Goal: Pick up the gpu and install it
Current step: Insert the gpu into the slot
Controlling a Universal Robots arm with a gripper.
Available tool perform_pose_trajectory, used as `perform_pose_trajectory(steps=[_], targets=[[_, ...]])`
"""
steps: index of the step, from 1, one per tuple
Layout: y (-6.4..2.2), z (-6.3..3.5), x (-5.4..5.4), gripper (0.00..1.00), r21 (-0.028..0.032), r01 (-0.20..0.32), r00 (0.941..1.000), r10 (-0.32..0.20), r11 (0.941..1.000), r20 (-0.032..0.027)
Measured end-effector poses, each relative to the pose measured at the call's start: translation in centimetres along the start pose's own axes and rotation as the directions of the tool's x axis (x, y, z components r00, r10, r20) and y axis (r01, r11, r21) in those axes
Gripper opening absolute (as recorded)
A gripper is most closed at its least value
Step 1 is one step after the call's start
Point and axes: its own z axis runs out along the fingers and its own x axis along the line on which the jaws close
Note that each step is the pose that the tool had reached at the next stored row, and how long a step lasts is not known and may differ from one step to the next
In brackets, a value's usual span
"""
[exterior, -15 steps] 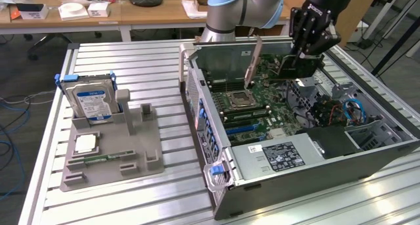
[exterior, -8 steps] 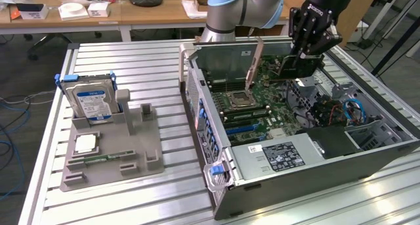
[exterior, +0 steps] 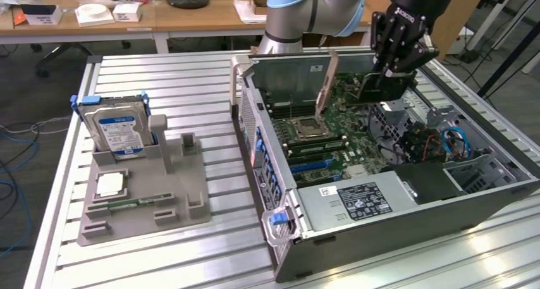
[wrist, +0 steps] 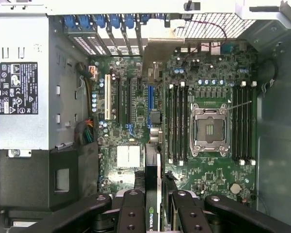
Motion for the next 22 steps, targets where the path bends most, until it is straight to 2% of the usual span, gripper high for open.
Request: perform_pose_trajectory(steps=[5, 9, 16, 22], targets=[[-0.02, 0.44, 0.0, 0.26, 0.0017, 0.000, 1.0000, 0.000, 1.0000, 0.0002], [-0.04, 0.78, 0.0, 0.26, 0.0029, 0.000, 1.0000, 0.000, 1.0000, 0.0040], [-0.07, 1.50, -0.1, 0.26, 0.0035, 0.001, 0.9997, -0.001, 1.0000, 0.0263], [-0.11, 2.26, -0.1, 0.26, 0.0039, 0.002, 0.9992, -0.002, 1.0000, 0.0397]])
